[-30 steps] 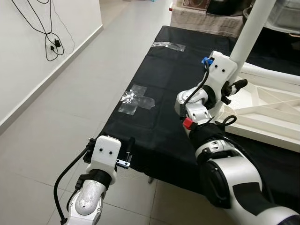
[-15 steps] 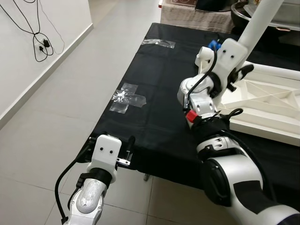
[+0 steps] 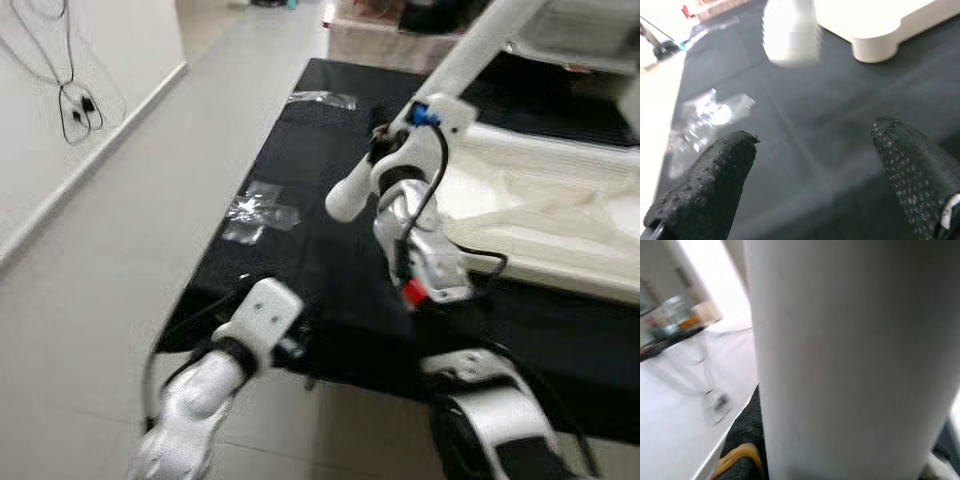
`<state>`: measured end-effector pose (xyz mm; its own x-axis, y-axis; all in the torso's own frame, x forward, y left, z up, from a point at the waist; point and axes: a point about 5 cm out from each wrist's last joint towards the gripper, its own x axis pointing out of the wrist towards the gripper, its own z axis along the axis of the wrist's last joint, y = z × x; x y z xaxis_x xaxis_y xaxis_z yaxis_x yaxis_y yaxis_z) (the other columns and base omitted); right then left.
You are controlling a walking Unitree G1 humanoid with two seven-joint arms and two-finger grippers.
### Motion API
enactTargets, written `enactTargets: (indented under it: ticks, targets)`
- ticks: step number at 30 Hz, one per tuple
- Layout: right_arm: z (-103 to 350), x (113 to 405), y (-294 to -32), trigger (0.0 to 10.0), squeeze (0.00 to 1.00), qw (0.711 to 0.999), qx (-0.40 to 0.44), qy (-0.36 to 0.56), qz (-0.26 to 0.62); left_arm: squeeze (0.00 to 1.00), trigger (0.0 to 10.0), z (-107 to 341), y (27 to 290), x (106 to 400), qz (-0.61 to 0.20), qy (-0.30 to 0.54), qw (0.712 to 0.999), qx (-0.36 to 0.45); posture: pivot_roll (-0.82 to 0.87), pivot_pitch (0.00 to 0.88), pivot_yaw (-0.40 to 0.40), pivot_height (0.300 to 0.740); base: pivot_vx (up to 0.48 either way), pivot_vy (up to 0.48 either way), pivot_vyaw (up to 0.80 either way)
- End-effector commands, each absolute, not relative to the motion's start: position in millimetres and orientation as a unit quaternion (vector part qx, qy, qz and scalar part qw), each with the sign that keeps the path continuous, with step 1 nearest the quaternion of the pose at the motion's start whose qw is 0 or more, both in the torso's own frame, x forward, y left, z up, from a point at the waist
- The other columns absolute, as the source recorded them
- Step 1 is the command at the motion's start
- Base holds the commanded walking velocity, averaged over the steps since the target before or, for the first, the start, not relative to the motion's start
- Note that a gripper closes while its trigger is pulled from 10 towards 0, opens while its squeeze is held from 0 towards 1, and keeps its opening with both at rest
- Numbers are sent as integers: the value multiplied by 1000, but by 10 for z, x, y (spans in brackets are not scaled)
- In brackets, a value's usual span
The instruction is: Building children table
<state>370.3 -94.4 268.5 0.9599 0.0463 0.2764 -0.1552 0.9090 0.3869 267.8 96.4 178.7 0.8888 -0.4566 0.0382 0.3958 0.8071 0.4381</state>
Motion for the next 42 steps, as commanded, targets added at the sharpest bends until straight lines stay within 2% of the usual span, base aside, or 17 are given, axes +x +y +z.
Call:
enactTargets:
  ticks: [1, 2, 3, 10, 11, 15, 21, 42]
  targets:
    - [2707, 3599, -900, 10000, 0, 962, 222, -129, 97, 0, 10000, 1790, 1056, 2793, -199, -72, 950, 229, 66, 101, -39, 740, 0, 0, 0]
    - [2707, 3599, -900, 10000, 0, 962, 222, -129, 97, 0, 10000, 1790, 1056, 2793, -199, -72, 950, 229, 66, 101, -39, 740, 0, 0, 0]
    - [2687, 3572, -892, 10000, 0, 961, 226, -124, 103, 1000, 10000, 1803, 1093, 2842, -187, -72, 952, 229, 66, 101, -39, 740, 0, 0, 0]
    - [2644, 3487, -888, 10000, 0, 954, 243, -115, 136, 1000, 10000, 1783, 1189, 3032, -166, -45, 957, 236, 55, 102, -38, 740, 0, 0, 0]
    - [2640, 3476, -865, 10000, 0, 952, 246, -112, 141, 0, 10000, 1782, 1166, 3049, -175, -44, 955, 236, 53, 102, -39, 740, 0, 0, 0]
    - [2637, 3452, -832, 10000, 0, 949, 253, -107, 153, 0, 10000, 1788, 1106, 3062, -201, -48, 951, 229, 55, 103, -41, 740, 0, 0, 0]
    - [2647, 3376, -743, 10000, 0, 942, 263, -94, 184, 0, 10000, 1781, 872, 3088, -267, -62, 935, 223, 57, 102, -39, 740, 0, 0, 0]
    - [2639, 3246, -660, 10000, 0, 937, 263, -78, 215, 0, 10000, 1853, 913, 3304, -232, -86, 940, 234, 50, 108, -38, 740, 0, 0, 0]
